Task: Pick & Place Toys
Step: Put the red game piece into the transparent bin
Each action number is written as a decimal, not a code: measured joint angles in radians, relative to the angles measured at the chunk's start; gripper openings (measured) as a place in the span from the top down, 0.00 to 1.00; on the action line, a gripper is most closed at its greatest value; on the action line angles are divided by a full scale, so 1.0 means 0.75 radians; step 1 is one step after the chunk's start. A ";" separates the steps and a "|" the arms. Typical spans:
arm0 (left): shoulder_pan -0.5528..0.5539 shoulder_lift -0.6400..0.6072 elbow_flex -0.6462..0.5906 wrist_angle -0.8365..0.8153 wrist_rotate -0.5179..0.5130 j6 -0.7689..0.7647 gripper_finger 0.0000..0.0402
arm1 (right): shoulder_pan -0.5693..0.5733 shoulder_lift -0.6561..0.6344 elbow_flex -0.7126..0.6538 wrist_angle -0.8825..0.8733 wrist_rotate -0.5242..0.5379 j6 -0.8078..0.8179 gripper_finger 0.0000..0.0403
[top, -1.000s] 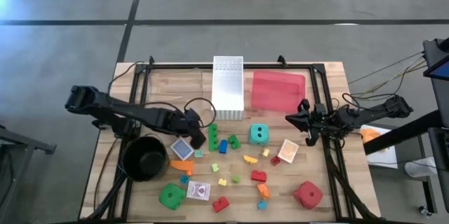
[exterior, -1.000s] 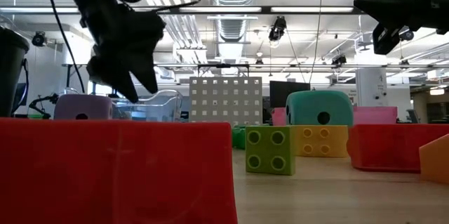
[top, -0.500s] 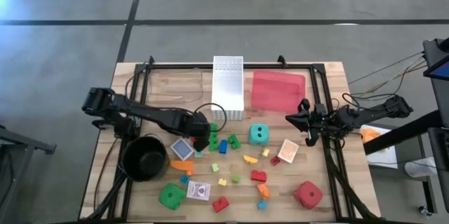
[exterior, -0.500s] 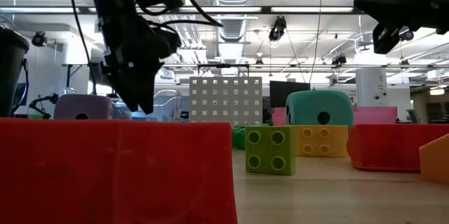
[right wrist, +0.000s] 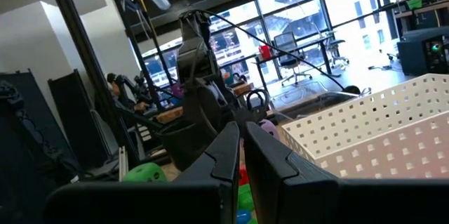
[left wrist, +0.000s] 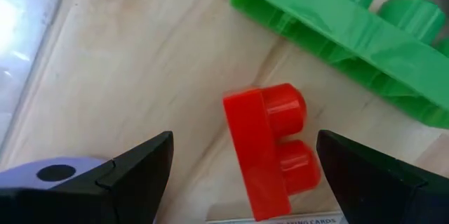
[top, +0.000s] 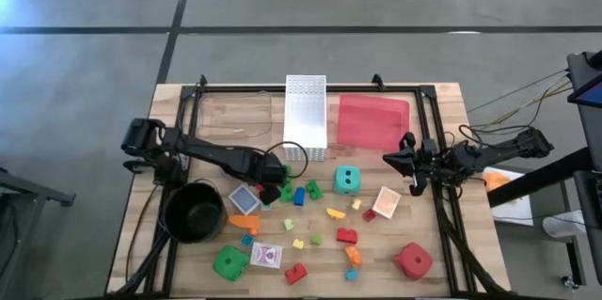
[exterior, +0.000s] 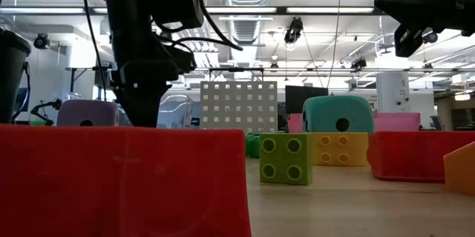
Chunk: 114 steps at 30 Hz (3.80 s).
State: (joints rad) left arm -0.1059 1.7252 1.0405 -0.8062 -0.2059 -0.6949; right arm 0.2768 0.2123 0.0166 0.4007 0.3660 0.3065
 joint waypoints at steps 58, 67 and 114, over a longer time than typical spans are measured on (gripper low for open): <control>0.332 -0.578 0.349 -0.336 -0.055 -0.095 0.60 | 0.000 0.000 0.001 -0.004 0.001 0.000 0.95; 0.680 -0.484 0.374 -0.347 -0.017 0.097 0.60 | -0.001 0.000 0.001 -0.004 0.001 -0.001 0.95; 0.961 -0.025 0.161 -0.290 -0.046 0.091 0.60 | 0.000 0.000 0.001 -0.004 0.001 -0.001 0.95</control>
State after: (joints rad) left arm 0.6151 1.7061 1.1615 -1.0236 -0.2407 -0.6265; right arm 0.2766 0.2121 0.0170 0.3977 0.3670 0.3061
